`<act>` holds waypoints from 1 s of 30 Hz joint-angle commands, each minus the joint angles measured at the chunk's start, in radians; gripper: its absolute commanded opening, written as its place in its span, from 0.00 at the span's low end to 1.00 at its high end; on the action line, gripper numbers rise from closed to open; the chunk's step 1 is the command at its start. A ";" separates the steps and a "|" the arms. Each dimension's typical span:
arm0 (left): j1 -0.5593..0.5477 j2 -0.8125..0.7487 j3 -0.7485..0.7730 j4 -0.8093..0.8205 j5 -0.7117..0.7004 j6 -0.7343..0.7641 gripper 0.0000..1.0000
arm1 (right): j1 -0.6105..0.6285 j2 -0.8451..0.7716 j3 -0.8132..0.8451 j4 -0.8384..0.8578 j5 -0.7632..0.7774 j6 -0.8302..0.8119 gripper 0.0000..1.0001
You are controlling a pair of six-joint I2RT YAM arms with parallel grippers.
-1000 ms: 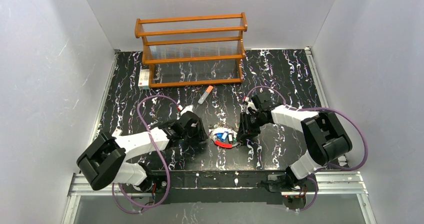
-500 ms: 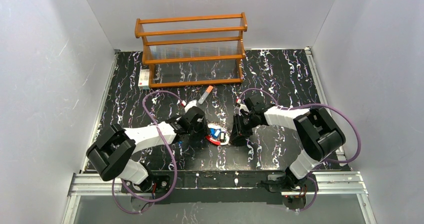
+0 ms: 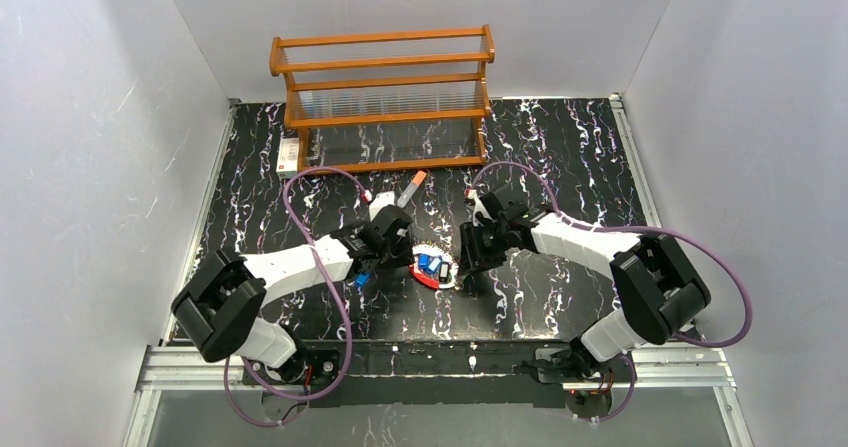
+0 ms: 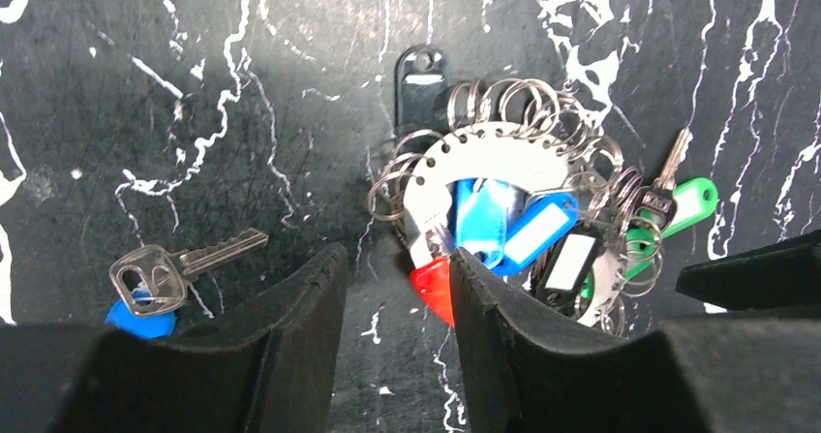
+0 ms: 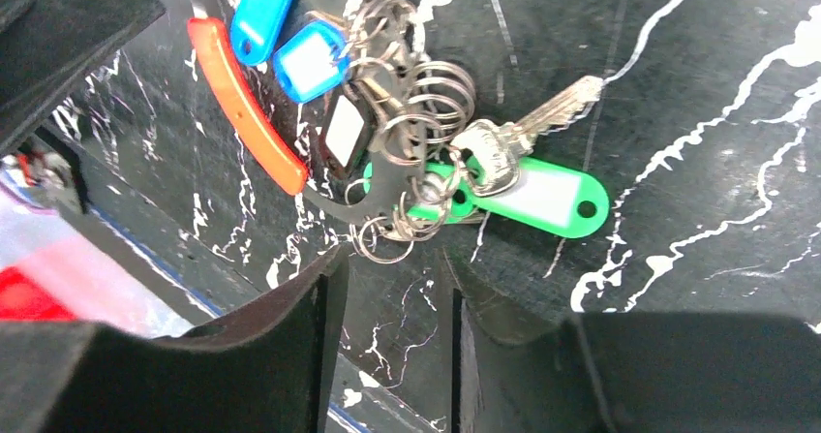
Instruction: Put the keys on the keyring
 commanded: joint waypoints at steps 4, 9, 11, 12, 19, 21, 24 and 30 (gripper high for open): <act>0.003 -0.125 -0.096 0.099 0.017 -0.031 0.44 | 0.171 -0.002 0.092 -0.104 0.240 -0.072 0.56; 0.001 -0.143 -0.099 0.090 0.007 -0.029 0.45 | 0.261 0.074 0.156 -0.153 0.370 -0.072 0.55; 0.004 -0.147 -0.101 0.088 0.006 -0.028 0.45 | 0.285 0.096 0.175 -0.173 0.422 -0.068 0.52; 0.002 -0.148 -0.103 0.088 0.006 -0.029 0.45 | 0.292 0.101 0.182 -0.177 0.436 -0.067 0.50; 0.003 -0.153 -0.111 0.094 0.007 -0.034 0.45 | 0.303 0.112 0.192 -0.197 0.481 -0.067 0.29; 0.003 -0.153 -0.111 0.093 0.007 -0.034 0.45 | 0.303 0.103 0.193 -0.197 0.482 -0.065 0.23; 0.002 -0.152 -0.111 0.095 0.008 -0.031 0.46 | 0.303 0.079 0.198 -0.198 0.479 -0.065 0.15; 0.003 -0.150 -0.115 0.099 0.013 -0.031 0.46 | 0.302 0.043 0.204 -0.183 0.479 -0.055 0.01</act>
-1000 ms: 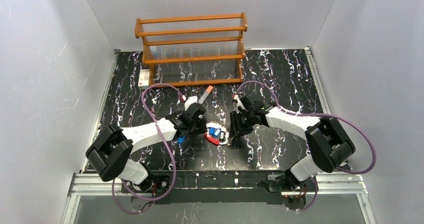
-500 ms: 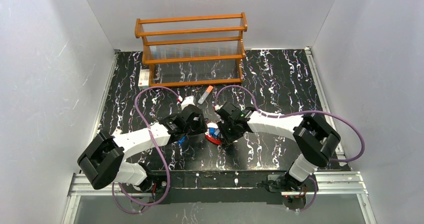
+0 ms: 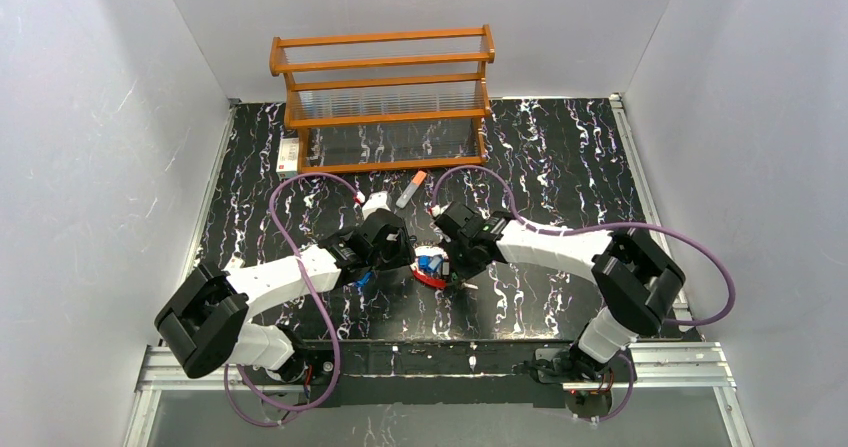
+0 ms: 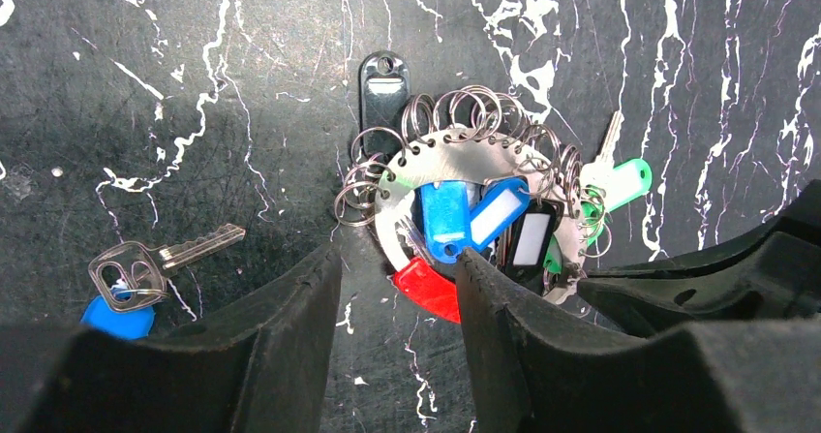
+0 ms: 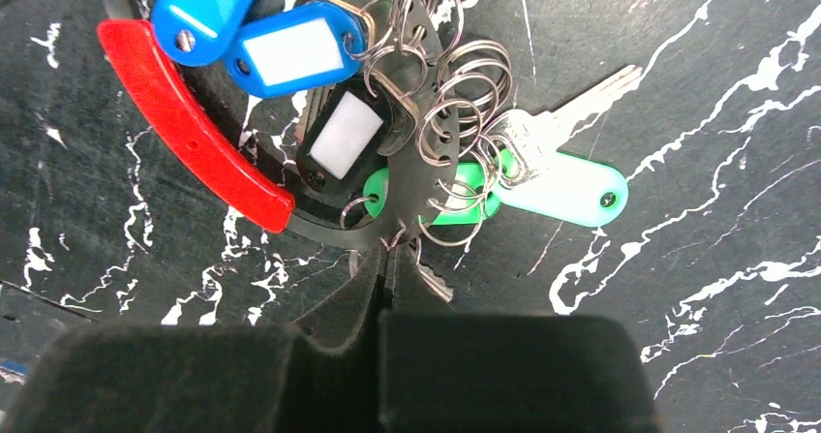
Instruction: Put the keys on the keyring
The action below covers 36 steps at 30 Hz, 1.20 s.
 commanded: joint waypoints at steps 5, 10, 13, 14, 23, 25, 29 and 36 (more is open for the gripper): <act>0.003 -0.031 -0.018 0.004 -0.004 -0.005 0.46 | -0.020 -0.070 0.035 0.018 -0.011 0.030 0.01; 0.002 -0.027 -0.021 0.007 0.005 -0.008 0.46 | -0.111 -0.099 -0.013 0.087 -0.186 0.045 0.01; 0.002 -0.027 -0.024 0.008 0.007 -0.012 0.46 | -0.200 -0.111 -0.064 0.157 -0.350 0.058 0.01; 0.003 -0.027 -0.025 0.010 0.007 -0.012 0.46 | -0.227 -0.112 -0.081 0.169 -0.377 0.062 0.01; 0.003 -0.024 -0.024 0.011 0.013 -0.012 0.46 | -0.351 -0.091 -0.117 0.189 -0.427 0.065 0.12; 0.002 -0.024 -0.023 0.011 0.012 -0.012 0.46 | -0.352 -0.111 -0.109 0.164 -0.372 0.063 0.28; 0.004 -0.025 -0.025 0.015 0.007 -0.010 0.47 | -0.353 -0.163 -0.101 0.134 -0.297 0.050 0.46; 0.002 -0.020 -0.030 0.033 0.016 -0.009 0.47 | -0.353 -0.219 -0.100 0.114 -0.302 0.029 0.49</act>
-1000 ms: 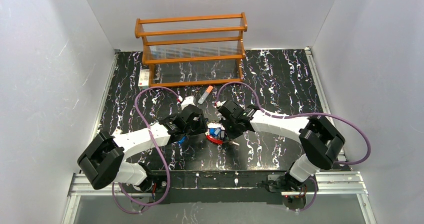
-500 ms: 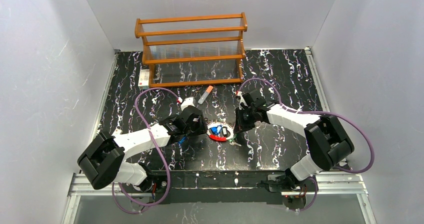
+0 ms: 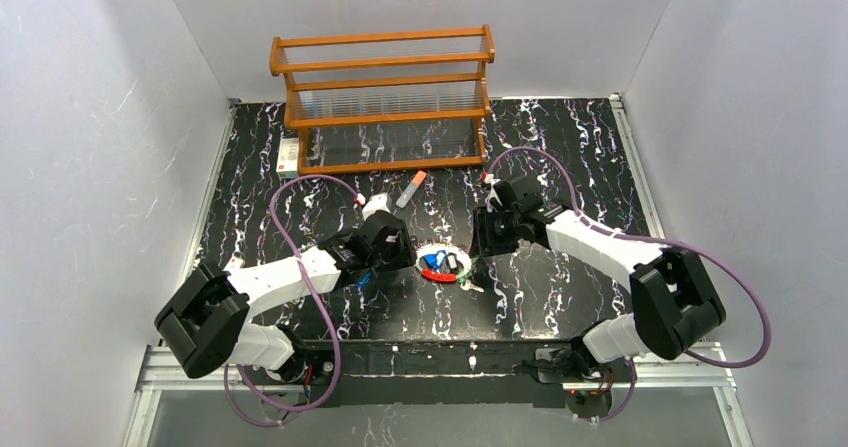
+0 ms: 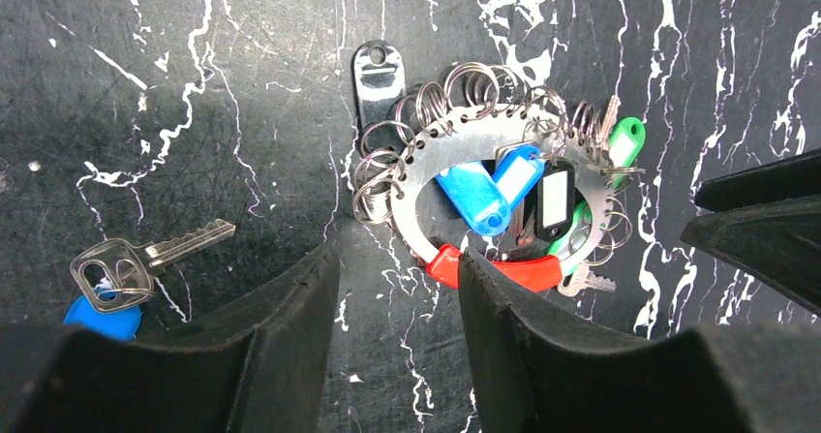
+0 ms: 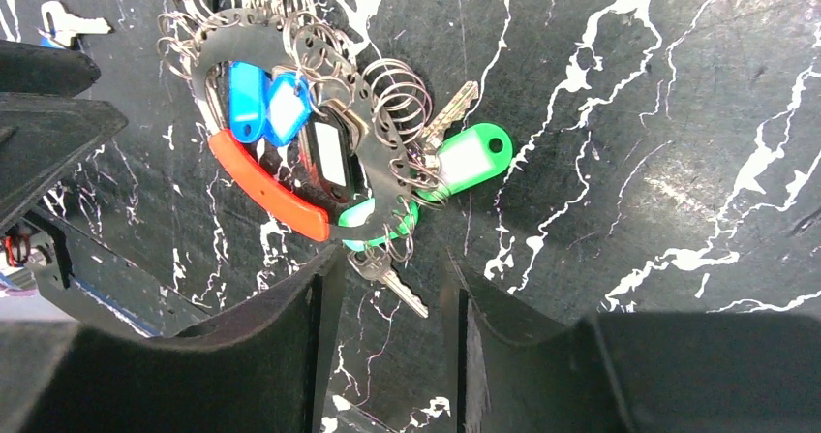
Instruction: Put the keys on the keyring
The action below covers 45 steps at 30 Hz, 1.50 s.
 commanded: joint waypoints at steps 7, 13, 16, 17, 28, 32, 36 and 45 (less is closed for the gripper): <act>0.002 -0.009 -0.018 0.063 0.028 -0.007 0.48 | -0.005 -0.011 -0.021 0.077 -0.182 0.042 0.45; 0.001 -0.003 -0.055 0.149 0.089 -0.041 0.48 | -0.005 0.065 -0.061 0.129 -0.236 0.103 0.40; 0.000 0.008 -0.073 0.199 0.120 -0.058 0.48 | -0.006 0.080 -0.069 0.128 -0.217 0.104 0.38; -0.001 0.011 -0.077 0.208 0.125 -0.063 0.48 | -0.006 0.080 -0.069 0.122 -0.206 0.101 0.38; -0.004 0.017 -0.081 0.221 0.126 -0.064 0.48 | -0.005 0.097 -0.081 0.132 -0.156 0.077 0.37; -0.005 0.009 -0.081 0.213 0.122 -0.061 0.48 | -0.006 0.112 -0.086 0.151 -0.157 0.083 0.35; -0.004 0.002 -0.078 0.205 0.115 -0.055 0.48 | -0.006 0.116 -0.095 0.165 -0.146 0.088 0.33; -0.004 -0.003 -0.055 0.182 0.107 -0.031 0.48 | -0.005 0.131 -0.066 0.154 -0.122 0.060 0.10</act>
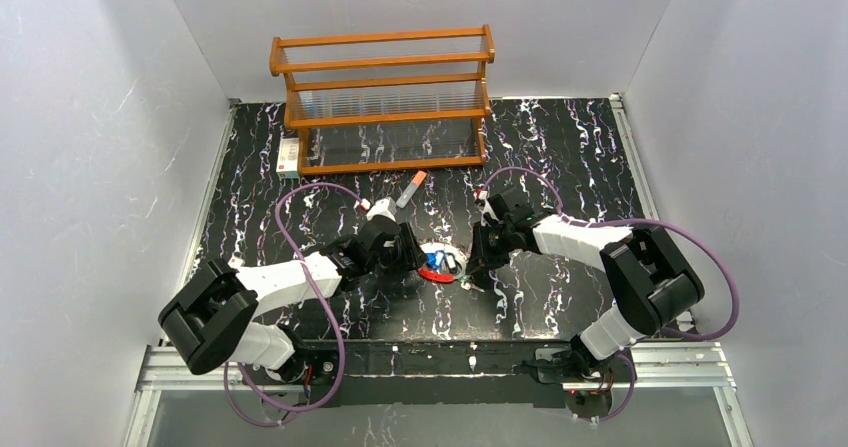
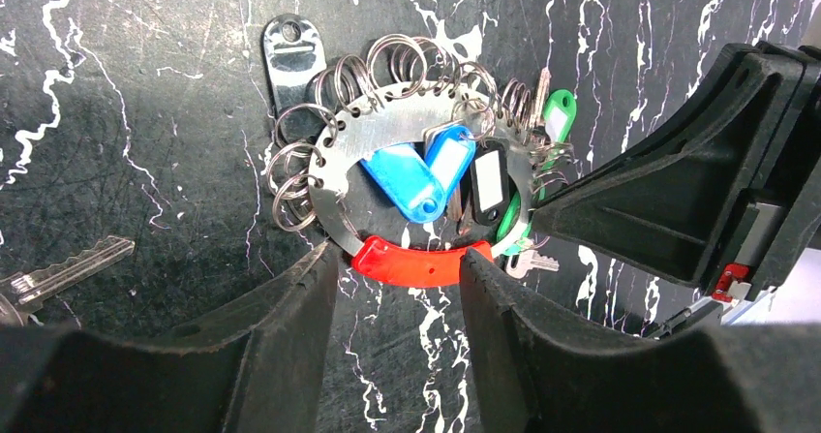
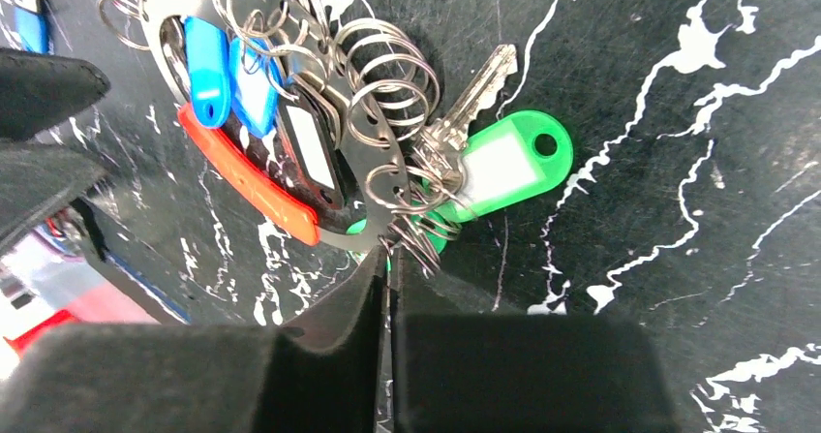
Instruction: Put the keys on the keyring
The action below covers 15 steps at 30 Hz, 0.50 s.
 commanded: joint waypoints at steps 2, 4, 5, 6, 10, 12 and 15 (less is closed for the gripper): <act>-0.004 -0.032 0.023 -0.033 -0.020 0.027 0.48 | -0.004 0.009 0.045 -0.026 0.031 -0.050 0.01; -0.004 -0.037 0.029 -0.039 -0.028 0.039 0.48 | -0.004 0.006 0.078 -0.066 0.044 -0.087 0.01; -0.005 -0.040 0.033 -0.044 -0.032 0.047 0.48 | -0.004 0.002 0.090 -0.082 0.047 -0.105 0.01; -0.004 -0.044 0.037 -0.050 -0.037 0.059 0.48 | -0.004 -0.002 0.103 -0.097 0.050 -0.124 0.01; -0.003 -0.058 0.056 -0.063 -0.053 0.103 0.49 | -0.001 -0.019 0.148 -0.146 0.059 -0.185 0.01; -0.004 -0.065 0.064 -0.064 -0.053 0.131 0.49 | 0.010 -0.027 0.162 -0.154 0.059 -0.204 0.01; -0.004 -0.077 0.077 -0.064 -0.057 0.183 0.49 | 0.031 -0.020 0.174 -0.160 0.042 -0.217 0.01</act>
